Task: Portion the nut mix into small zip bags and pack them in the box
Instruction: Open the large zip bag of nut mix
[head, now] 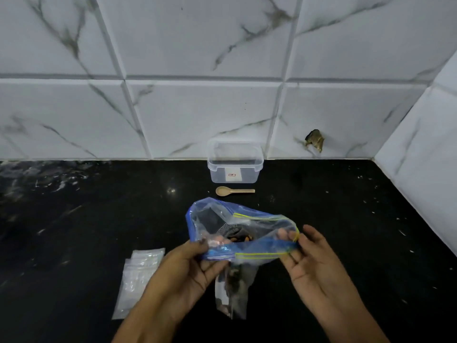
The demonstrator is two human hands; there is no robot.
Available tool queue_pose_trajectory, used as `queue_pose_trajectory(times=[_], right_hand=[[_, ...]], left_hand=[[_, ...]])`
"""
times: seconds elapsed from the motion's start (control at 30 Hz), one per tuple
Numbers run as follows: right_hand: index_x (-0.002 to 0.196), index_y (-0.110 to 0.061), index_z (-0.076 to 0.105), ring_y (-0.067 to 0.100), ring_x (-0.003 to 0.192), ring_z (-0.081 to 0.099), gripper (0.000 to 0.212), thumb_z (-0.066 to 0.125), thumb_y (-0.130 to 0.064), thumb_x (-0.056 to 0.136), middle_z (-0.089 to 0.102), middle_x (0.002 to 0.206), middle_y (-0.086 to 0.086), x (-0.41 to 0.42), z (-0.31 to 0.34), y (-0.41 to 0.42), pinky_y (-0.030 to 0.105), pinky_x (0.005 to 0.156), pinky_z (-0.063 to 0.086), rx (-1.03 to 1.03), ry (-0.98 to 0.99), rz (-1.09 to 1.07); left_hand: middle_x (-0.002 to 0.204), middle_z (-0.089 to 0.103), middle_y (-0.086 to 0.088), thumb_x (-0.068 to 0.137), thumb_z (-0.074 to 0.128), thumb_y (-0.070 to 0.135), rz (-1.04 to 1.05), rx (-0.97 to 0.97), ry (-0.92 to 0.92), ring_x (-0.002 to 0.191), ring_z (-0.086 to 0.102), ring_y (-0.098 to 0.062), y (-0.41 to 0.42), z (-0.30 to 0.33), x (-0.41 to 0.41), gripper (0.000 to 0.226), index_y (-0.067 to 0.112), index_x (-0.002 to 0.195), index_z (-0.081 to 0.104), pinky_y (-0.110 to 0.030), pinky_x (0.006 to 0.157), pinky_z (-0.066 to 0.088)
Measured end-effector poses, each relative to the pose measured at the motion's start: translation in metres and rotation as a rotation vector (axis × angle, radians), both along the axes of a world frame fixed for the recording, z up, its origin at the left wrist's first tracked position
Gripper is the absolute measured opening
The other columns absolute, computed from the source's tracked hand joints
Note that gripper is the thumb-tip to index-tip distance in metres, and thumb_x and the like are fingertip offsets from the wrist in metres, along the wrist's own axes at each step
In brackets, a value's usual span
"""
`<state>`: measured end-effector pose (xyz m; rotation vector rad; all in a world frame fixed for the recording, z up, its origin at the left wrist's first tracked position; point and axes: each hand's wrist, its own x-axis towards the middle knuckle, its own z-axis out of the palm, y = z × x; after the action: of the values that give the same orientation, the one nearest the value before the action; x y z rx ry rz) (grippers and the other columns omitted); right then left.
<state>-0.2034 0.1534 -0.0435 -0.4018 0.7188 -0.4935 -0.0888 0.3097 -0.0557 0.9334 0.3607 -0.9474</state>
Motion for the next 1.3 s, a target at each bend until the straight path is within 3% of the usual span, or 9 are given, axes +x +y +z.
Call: queue_pose_trajectory(times=[0.17, 0.3, 0.4, 0.53, 0.63, 0.87, 1.0, 1.17, 1.3], right_hand=[[0.107, -0.01, 0.059, 0.032, 0.078, 0.07, 0.031, 0.051, -0.006, 0.077, 0.072, 0.088, 0.02, -0.016, -0.016, -0.002, 0.045, 0.077, 0.049, 0.089, 0.259, 0.416], [0.118, -0.025, 0.055, 0.015, 0.1, 0.06, 0.032, 0.061, -0.034, 0.088, 0.063, 0.112, 0.003, -0.003, -0.012, -0.019, 0.038, 0.088, 0.049, -0.674, 0.601, 0.5], [0.123, -0.035, 0.049, 0.006, 0.098, 0.062, 0.053, 0.069, -0.052, 0.077, 0.063, 0.109, -0.006, 0.023, -0.008, -0.024, 0.028, 0.087, 0.05, -1.096, 0.589, 0.74], [0.092, -0.025, 0.067, 0.002, 0.071, 0.062, 0.016, 0.069, -0.038, 0.084, 0.066, 0.079, -0.007, 0.049, -0.02, -0.025, 0.018, 0.061, 0.045, -1.445, 0.697, 0.816], [0.079, -0.004, 0.07, 0.015, 0.062, 0.063, 0.022, 0.057, -0.013, 0.094, 0.068, 0.071, 0.008, 0.047, -0.021, -0.033, 0.031, 0.064, 0.052, -1.097, 0.454, 0.622], [0.067, -0.004, 0.063, 0.008, 0.033, 0.049, 0.028, 0.05, -0.011, 0.091, 0.053, 0.046, -0.001, 0.036, -0.015, -0.058, 0.013, 0.038, 0.044, 0.211, 0.024, 0.252], [0.062, -0.009, 0.054, 0.015, 0.042, 0.041, 0.04, 0.085, 0.008, 0.043, 0.041, 0.053, 0.003, 0.037, -0.055, -0.045, 0.018, 0.063, 0.045, 0.16, 0.026, 0.309], [0.093, -0.006, 0.066, 0.031, 0.084, 0.066, 0.03, 0.051, -0.032, 0.096, 0.068, 0.087, 0.016, 0.025, -0.077, -0.033, 0.042, 0.087, 0.051, -0.062, 0.383, 0.294], [0.11, -0.021, 0.06, 0.015, 0.101, 0.063, 0.026, 0.054, -0.04, 0.093, 0.064, 0.115, 0.002, 0.025, -0.051, -0.036, 0.033, 0.084, 0.052, -0.886, 0.617, 0.409]], left_hand=[[0.08, 0.059, -0.016, 0.076, 0.042, 0.002, 0.034, -0.148, 0.207, 0.074, 0.059, -0.027, 0.002, -0.019, 0.004, 0.022, 0.0, 0.089, 0.06, -0.041, 0.073, 0.056], [0.05, 0.029, 0.001, 0.075, 0.044, 0.006, -0.05, -0.01, 0.047, 0.036, 0.029, -0.009, -0.003, -0.017, 0.003, 0.018, 0.014, 0.06, 0.042, -0.019, 0.035, 0.027], [0.053, 0.029, 0.0, 0.085, 0.047, 0.011, -0.143, 0.06, -0.075, 0.038, 0.026, -0.008, -0.01, -0.012, 0.007, 0.017, 0.014, 0.069, 0.043, -0.018, 0.034, 0.025], [0.071, 0.048, -0.014, 0.078, 0.069, 0.035, -0.17, 0.082, -0.21, 0.058, 0.041, -0.022, -0.021, -0.005, 0.013, 0.037, 0.013, 0.104, 0.055, -0.035, 0.061, 0.036], [0.098, 0.058, -0.021, 0.079, 0.069, 0.044, -0.098, 0.075, -0.286, 0.087, 0.053, -0.033, -0.02, 0.0, 0.02, 0.047, 0.013, 0.111, 0.057, -0.053, 0.083, 0.048], [0.041, 0.041, 0.004, 0.084, 0.069, 0.027, -0.033, -0.16, 0.054, 0.028, 0.04, -0.004, -0.012, 0.007, 0.049, 0.027, 0.01, 0.07, 0.054, -0.012, 0.029, 0.033], [0.074, 0.065, -0.015, 0.085, 0.068, 0.031, -0.061, -0.019, 0.03, 0.064, 0.066, -0.027, -0.01, -0.021, 0.057, 0.025, 0.006, 0.083, 0.069, -0.047, 0.07, 0.055], [0.111, 0.07, -0.02, 0.097, 0.053, 0.04, -0.195, 0.224, -0.189, 0.102, 0.067, -0.034, -0.011, -0.031, 0.051, 0.037, 0.008, 0.114, 0.062, -0.045, 0.08, 0.054], [0.109, 0.061, -0.006, 0.089, 0.055, 0.059, -0.191, 0.794, -0.849, 0.091, 0.062, -0.017, -0.007, -0.029, 0.035, 0.048, 0.019, 0.117, 0.051, -0.035, 0.07, 0.054]])
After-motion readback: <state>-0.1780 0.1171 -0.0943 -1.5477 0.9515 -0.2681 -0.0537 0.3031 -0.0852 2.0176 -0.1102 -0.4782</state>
